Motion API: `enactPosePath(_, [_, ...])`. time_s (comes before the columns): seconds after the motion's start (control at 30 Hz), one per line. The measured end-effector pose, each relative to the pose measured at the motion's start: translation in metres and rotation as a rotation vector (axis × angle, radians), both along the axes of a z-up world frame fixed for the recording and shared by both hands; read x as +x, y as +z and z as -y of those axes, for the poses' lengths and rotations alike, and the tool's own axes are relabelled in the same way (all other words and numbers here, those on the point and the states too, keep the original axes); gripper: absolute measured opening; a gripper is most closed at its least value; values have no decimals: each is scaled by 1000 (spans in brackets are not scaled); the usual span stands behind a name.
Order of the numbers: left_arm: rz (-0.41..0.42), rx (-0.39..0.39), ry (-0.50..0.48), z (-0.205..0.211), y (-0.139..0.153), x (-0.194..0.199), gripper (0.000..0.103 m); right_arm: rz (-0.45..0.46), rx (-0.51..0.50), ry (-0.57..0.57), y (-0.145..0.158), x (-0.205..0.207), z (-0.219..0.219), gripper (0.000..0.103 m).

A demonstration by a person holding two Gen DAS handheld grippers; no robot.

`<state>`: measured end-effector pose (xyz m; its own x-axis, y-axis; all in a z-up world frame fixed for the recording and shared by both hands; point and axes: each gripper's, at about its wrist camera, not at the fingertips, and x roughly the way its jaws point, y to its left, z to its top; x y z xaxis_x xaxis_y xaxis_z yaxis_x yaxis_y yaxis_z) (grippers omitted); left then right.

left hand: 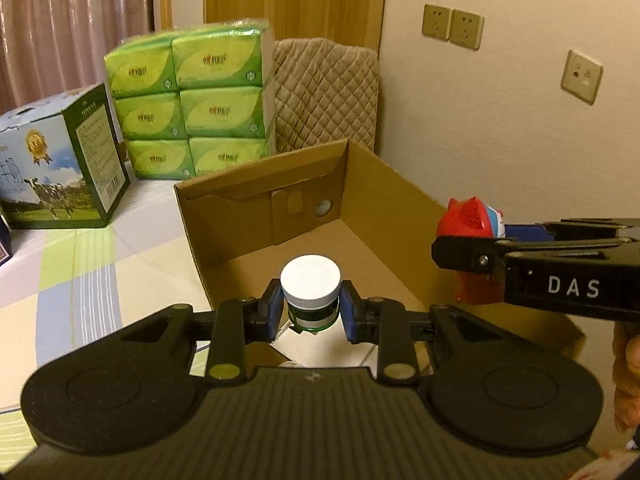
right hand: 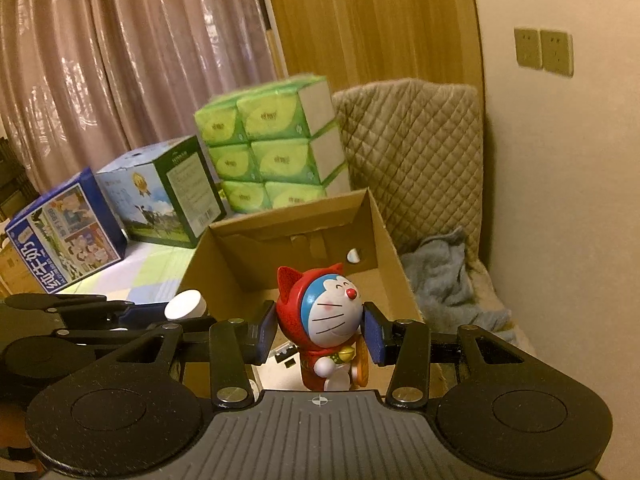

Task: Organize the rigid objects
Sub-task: 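Carry the jar with the left tool while the right tool carries the figure over the box, then open the left tool to drop the jar while the right tool releases the figure into the box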

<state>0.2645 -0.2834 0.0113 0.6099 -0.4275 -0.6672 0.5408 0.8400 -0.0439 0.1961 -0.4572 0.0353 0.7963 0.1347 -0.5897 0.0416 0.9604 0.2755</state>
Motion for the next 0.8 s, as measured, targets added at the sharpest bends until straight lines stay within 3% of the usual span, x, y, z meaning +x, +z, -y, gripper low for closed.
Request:
enactPosePath(0.27, [-31,18,-5,8,-19,16,25,-43,17,-14,-16,20,2,42])
enactPosePath(0.3, [-27,18,-2,8,-19,17,31,-43,18,-16,-16,20,2,42])
enactPosePath(0.33, [-21,19,1,8,-19,17,37,-44,19,-18,-16,21,2,42])
enactPosePath(0.47, [-13,-1,16,-1,-11,17,39,-49,26,-18,-18,18,1,42])
enactPosePath(0.8, [8,-22,60,-29,7,11,39,-53,44,-1,-15,18,-6,42])
